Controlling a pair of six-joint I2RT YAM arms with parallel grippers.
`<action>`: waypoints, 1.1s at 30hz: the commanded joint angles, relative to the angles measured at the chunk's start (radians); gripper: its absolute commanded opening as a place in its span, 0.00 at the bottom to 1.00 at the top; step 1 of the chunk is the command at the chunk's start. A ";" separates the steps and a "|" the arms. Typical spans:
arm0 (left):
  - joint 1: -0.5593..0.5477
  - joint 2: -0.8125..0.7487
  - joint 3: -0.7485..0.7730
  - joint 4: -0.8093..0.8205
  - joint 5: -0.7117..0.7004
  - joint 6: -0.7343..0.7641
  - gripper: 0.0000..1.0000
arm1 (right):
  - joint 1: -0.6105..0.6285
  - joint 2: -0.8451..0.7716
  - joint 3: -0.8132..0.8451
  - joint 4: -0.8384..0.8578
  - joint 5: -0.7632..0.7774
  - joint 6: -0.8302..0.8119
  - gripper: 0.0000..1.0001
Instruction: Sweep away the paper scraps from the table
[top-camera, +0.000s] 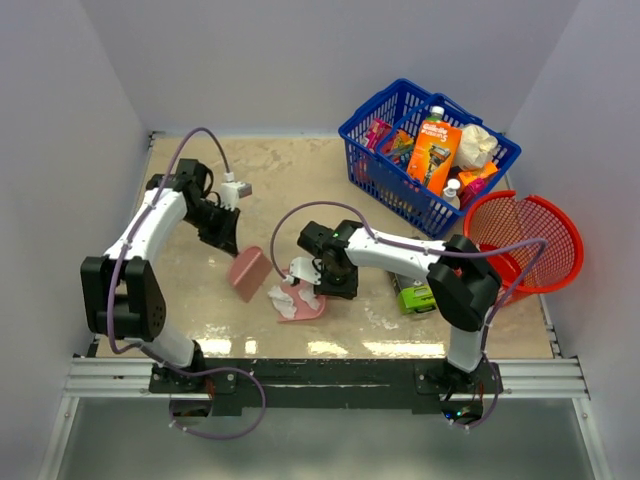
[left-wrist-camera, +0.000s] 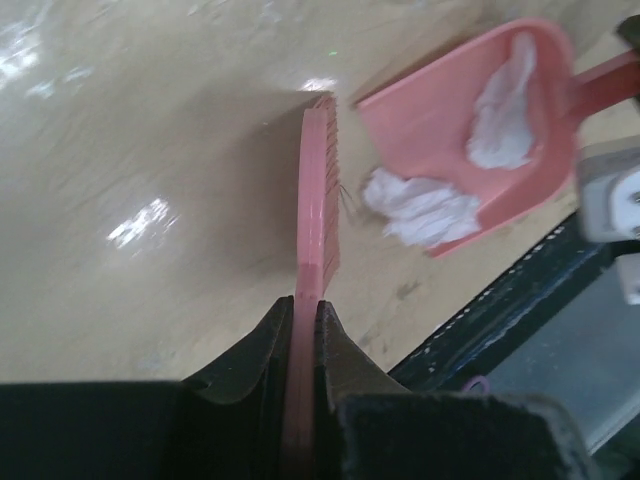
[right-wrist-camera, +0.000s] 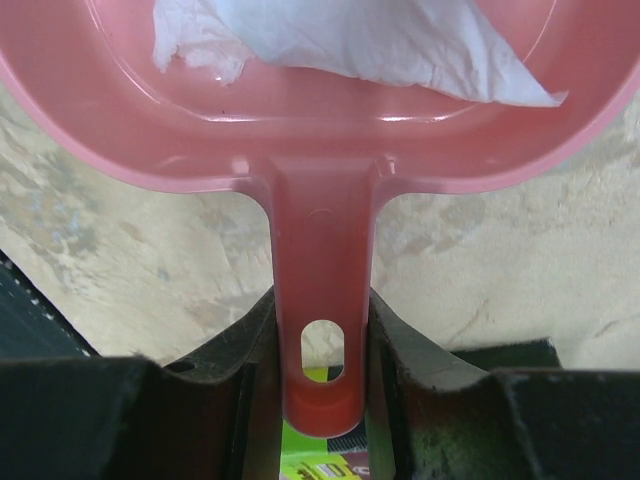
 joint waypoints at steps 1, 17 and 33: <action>-0.063 0.114 0.023 0.072 0.280 -0.072 0.00 | 0.019 0.028 0.066 -0.031 -0.045 0.055 0.00; 0.115 0.144 0.263 -0.163 0.408 0.059 0.00 | -0.010 -0.124 -0.090 0.076 -0.036 0.087 0.00; 0.129 -0.037 0.291 0.172 -0.100 -0.019 0.00 | -0.052 -0.199 -0.089 0.213 -0.131 0.126 0.00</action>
